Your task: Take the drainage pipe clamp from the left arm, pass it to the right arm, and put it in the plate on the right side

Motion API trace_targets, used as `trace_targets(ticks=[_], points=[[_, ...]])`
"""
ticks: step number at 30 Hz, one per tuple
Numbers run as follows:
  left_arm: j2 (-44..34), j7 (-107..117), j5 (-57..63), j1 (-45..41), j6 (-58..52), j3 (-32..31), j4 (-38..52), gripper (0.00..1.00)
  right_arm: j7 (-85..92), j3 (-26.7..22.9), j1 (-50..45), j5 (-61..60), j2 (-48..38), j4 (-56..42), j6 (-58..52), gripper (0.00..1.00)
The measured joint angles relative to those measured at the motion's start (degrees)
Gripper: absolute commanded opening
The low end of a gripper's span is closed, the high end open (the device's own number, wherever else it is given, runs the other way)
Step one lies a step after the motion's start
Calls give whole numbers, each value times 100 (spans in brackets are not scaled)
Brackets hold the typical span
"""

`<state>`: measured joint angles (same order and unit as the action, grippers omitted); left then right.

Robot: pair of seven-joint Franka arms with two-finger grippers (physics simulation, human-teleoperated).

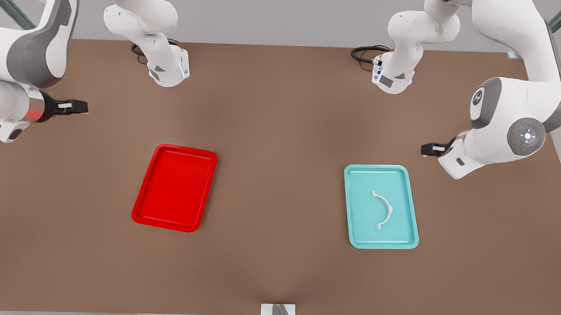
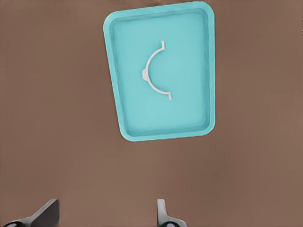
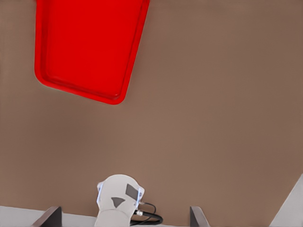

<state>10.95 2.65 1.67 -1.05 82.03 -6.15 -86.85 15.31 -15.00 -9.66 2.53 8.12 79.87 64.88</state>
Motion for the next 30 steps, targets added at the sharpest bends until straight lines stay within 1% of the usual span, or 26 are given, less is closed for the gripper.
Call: trace_targets(ticks=[3, 5, 8, 10, 14, 16, 21, 26, 30], points=[[72, 59, 65, -2, 273, 25, -8, 100, 145, 8, -24, -20, 4, 108, 301, 100], [668, 140, 129, -26, 579, 39, -4, 100, 228, 17, -20, -43, 5, 253, 421, 100], [1877, 470, 184, -24, 1314, 83, 101, 100, 338, 19, -19, -64, 11, 337, 528, 100], [2260, 817, 187, -30, 1938, 87, -15, 100, 401, 18, -17, -72, 17, 351, 574, 100], [2186, 1546, 53, -148, 3091, 61, -886, 100, 509, 12, -5, -80, 22, 373, 623, 100], [2193, 1941, -28, -334, 3534, 17, -1041, 100, 554, 8, 6, -81, 26, 390, 632, 100], [2192, 2863, -312, -380, 4386, -92, -1643, 100, 648, 10, 10, -83, 37, 397, 644, 100], [2205, 3754, -427, -350, 4922, -96, -2109, 100, 719, 3, 16, -100, 46, 400, 643, 100], [2265, 4314, -385, -265, 5175, -89, -2181, 100, 763, 0, 53, -117, 50, 407, 635, 100]])
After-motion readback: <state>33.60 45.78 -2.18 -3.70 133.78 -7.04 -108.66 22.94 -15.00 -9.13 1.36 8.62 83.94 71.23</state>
